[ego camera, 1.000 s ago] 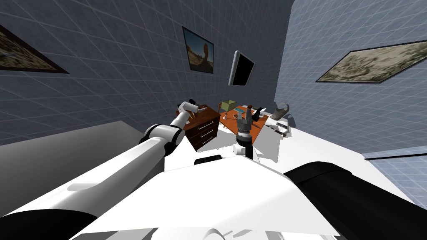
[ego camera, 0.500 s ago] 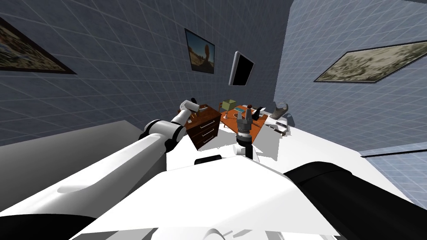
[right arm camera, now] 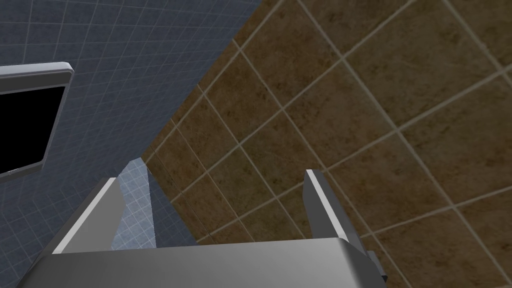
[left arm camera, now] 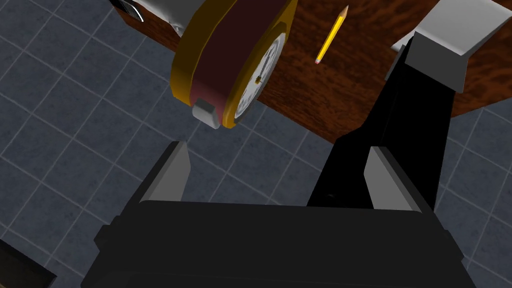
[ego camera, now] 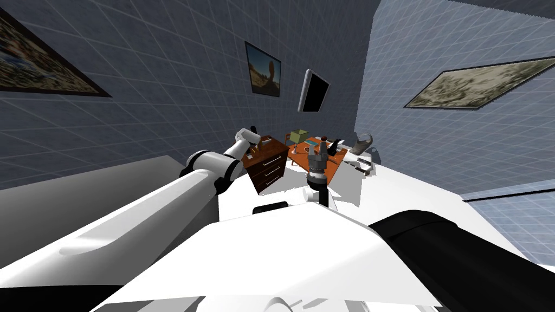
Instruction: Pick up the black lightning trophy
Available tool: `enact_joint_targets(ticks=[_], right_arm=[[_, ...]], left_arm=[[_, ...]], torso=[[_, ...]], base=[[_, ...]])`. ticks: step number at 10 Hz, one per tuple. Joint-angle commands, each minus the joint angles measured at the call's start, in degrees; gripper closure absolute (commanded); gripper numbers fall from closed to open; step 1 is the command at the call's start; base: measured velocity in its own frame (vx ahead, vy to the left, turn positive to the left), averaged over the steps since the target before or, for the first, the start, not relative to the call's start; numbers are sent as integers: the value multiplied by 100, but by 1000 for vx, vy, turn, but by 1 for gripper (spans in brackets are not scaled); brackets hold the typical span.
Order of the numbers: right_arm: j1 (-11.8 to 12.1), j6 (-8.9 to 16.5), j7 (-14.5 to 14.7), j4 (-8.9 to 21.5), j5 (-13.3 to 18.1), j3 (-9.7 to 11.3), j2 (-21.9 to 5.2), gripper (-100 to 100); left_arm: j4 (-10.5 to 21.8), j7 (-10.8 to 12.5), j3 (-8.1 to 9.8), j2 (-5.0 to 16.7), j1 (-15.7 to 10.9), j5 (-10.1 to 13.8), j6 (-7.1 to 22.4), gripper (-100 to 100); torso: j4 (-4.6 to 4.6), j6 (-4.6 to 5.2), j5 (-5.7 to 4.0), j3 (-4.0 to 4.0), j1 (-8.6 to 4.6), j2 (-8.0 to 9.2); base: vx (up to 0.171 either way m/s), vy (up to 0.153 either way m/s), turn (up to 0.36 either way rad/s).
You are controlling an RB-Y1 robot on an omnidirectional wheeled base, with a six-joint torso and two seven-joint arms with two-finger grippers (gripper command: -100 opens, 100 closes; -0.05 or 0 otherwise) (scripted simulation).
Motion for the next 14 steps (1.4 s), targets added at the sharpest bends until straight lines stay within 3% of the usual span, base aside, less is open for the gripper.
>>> enact_joint_targets(ticks=[1, 2, 3, 4, 6, 7, 8, 9, 10, 11, 12, 13, 14], right_arm=[[0, 0, 0, 0, 0, 0, 0, 0], [0, 0, 0, 0, 0, 0, 0, 0], [0, 0, 0, 0, 0, 0, 0, 0], [0, 0, 0, 0, 0, 0, -1, 0], [0, 0, 0, 0, 0, 0, 0, 0], [0, 0, 0, 0, 0, 0, 0, 0], [0, 0, 0, 0, 0, 0, -1, 0], [0, 0, 0, 0, 0, -1, -1, 0], [0, 0, 0, 0, 0, -1, -1, 0], [0, 0, 0, 0, 0, -1, -1, 0], [0, 0, 0, 0, 0, 0, 0, 0], [0, 0, 0, 0, 0, 0, 0, 0], [0, 0, 0, 0, 0, 0, 0, 0]], left_arm=[[173, 11, 2, -10, -63, 0, -30, -100], [173, 11, 2, -10, -63, 0, -30, -100], [375, -72, -29, -79, -309, -59, 203, -100], [612, -72, -29, -79, -378, -59, 203, -100], [612, -72, -29, -79, -378, -59, 203, -100], [876, -148, -59, -161, -649, -115, 414, -100], [993, -148, -59, -161, -678, -115, 414, -100], [1301, -216, -86, -260, -961, -167, 600, -100], [1185, -216, -86, -260, -961, -167, 600, -100], [1398, -216, -86, -260, -961, -167, 600, -100], [2003, -216, -86, -260, -1387, -167, 217, -100], [1903, -216, -86, -260, -1317, -167, 255, -100], [1634, -216, -86, -260, -1101, -167, 486, -100]], torso=[[0, 0, 0, 0, 0, 0], [-1, 1, -3, -2, -10, -4], [-1, 2, -4, -2, -13, -4], [2, 2, 0, 2, 11, 3], [1, -1, 4, 3, 17, 5], [1, 0, 1, 1, 3, 3], [2, 1, 1, 3, 13, 4], [1, 0, 5, 2, 23, 4], [0, -1, 8, -2, 37, -4], [-1, -1, 7, -4, 32, -9], [1, 0, 2, -2, 11, -7], [-3, -1, 0, -4, -2, -6], [-3, 0, -2, -3, -9, -4]], base=[[14, -12, 5], [8, -13, -1], [-13, 75, -27], [-20, 105, -32], [-8, 37, 4], [-9, 65, -16], [-5, 96, -34], [22, 127, -27], [34, 112, -14], [25, 50, 5], [14, 4, -1], [0, -12, 5], [-6, -12, 3]])
